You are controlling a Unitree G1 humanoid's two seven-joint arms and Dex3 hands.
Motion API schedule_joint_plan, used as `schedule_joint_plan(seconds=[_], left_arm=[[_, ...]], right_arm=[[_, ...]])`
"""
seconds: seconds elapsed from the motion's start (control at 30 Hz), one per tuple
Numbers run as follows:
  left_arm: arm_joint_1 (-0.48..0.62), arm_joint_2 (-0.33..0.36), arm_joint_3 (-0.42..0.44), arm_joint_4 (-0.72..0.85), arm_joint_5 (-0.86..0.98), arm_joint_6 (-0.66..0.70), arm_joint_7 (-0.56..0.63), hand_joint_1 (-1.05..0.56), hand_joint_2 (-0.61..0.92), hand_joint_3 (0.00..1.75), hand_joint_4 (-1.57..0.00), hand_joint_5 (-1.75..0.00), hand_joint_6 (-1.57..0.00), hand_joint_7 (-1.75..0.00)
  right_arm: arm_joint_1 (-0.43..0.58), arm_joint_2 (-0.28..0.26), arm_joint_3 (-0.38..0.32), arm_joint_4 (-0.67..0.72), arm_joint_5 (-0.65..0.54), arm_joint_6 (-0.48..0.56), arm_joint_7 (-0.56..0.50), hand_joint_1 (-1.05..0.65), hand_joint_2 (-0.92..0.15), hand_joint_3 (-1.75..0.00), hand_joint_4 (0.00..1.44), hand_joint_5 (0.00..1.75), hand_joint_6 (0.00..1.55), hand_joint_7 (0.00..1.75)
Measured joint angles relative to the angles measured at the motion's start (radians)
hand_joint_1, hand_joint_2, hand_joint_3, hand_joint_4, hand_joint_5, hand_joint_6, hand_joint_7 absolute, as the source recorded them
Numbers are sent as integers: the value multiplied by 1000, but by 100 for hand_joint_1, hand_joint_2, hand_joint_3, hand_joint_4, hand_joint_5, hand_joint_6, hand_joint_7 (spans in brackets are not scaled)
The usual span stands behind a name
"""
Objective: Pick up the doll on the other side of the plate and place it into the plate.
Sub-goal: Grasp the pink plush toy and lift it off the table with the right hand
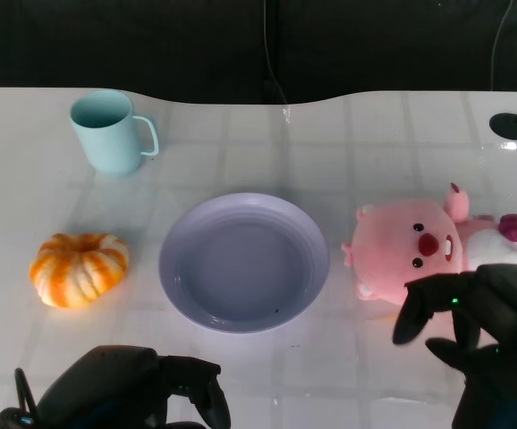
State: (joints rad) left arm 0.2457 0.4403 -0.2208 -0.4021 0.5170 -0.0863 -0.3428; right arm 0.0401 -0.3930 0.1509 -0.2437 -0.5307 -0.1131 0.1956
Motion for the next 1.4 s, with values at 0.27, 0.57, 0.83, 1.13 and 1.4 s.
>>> schedule_joint_plan(seconds=[0.27,0.57,0.83,1.13,1.4], left_arm=[[0,1,7,2,-2,-5,0,-29,92,37,-72,-139,-78,-83],[0,1,8,3,-2,-4,0,-31,92,37,-71,-140,-78,-83],[0,3,8,3,-1,4,-1,-31,92,39,-71,-140,-77,-85],[2,4,10,-6,-1,7,-1,-31,92,39,-71,-141,-76,-86],[1,5,11,-6,-1,9,-2,-31,92,39,-70,-140,-76,-85]], right_arm=[[0,7,-57,-48,0,8,-37,-32,-84,-7,53,69,69,2],[-18,5,-101,-72,-33,61,-50,-49,-86,0,30,57,41,0],[-37,-11,-95,-117,-155,224,17,-65,-86,0,17,45,20,0],[-89,-53,-58,-83,-230,312,109,-66,-85,-1,15,39,18,0],[-168,-74,-2,74,-246,331,141,-67,-87,0,20,32,21,2]])
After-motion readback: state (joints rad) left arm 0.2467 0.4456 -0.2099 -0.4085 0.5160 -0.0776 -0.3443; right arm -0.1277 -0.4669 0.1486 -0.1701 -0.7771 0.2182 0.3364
